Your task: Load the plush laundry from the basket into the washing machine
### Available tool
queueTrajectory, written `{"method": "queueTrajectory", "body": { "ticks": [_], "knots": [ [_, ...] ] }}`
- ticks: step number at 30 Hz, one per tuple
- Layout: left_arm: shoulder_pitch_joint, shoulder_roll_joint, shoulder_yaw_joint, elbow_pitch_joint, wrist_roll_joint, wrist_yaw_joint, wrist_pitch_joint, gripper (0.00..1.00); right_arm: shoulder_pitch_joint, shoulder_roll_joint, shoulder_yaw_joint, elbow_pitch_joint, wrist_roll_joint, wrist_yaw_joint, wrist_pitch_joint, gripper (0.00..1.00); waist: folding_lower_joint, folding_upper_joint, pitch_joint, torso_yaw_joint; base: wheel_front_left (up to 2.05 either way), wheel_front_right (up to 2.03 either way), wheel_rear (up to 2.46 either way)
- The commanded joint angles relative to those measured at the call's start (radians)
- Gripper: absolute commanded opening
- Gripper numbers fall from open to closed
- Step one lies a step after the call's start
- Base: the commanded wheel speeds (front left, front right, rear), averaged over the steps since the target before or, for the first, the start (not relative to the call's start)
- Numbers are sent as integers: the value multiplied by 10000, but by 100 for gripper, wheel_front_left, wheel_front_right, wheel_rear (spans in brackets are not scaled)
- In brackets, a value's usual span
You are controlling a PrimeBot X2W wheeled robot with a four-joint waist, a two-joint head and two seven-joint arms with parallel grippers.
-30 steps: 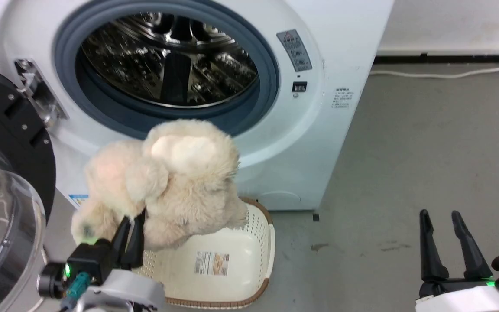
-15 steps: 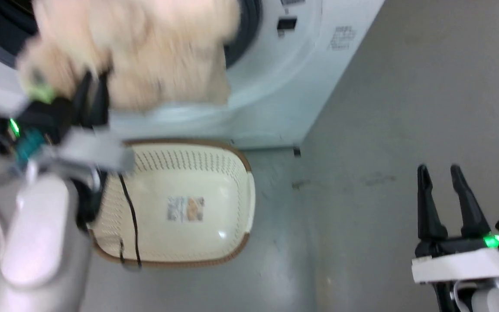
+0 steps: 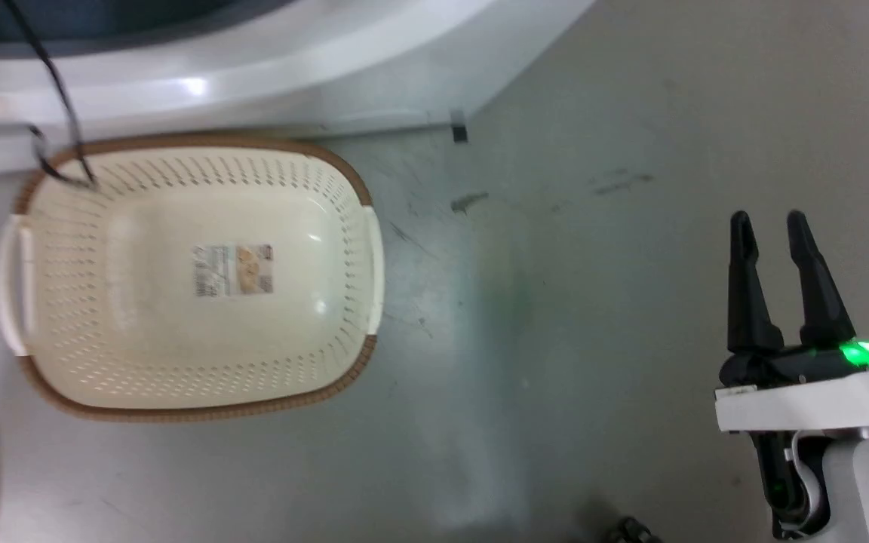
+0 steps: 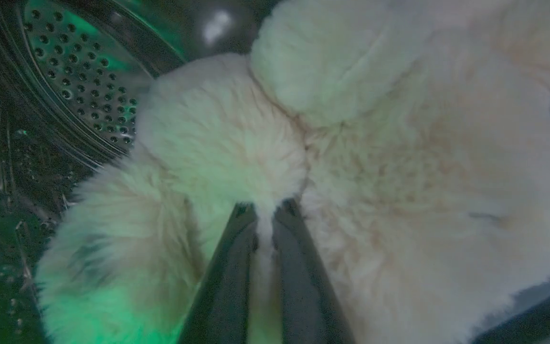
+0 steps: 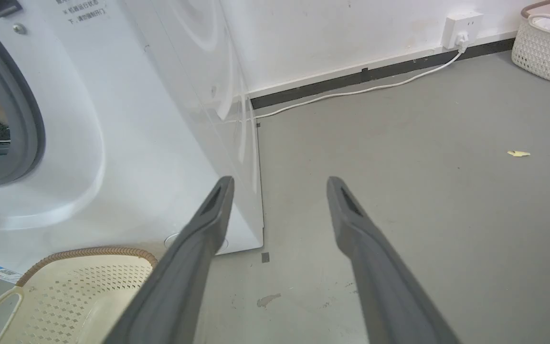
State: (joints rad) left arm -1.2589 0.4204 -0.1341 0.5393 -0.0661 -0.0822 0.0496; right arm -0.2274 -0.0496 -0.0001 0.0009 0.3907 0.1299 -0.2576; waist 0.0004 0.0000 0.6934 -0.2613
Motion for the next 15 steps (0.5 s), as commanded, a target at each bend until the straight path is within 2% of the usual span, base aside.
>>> {"method": "queueTrajectory", "body": {
  "ticks": [1, 7, 15],
  "knots": [
    [-439, 84, -50, 176, 116, 2, 8, 0, -202, -6, 33, 2, 87, 8, -42, 100, -4, 0, 509, -365, 0, 0, 0],
    [-2142, 266, -385, 1922, 542, 77, 552, 0, -404, -6, 115, -62, 300, 8, -42, 100, -4, 0, 1022, -486, 0, 0, 0],
    [-2699, 264, -851, 3606, 748, -32, 702, 0, -581, -6, 222, -171, 288, 8, -42, 100, -4, 0, 1227, -458, 0, 0, 0]
  ]
}}
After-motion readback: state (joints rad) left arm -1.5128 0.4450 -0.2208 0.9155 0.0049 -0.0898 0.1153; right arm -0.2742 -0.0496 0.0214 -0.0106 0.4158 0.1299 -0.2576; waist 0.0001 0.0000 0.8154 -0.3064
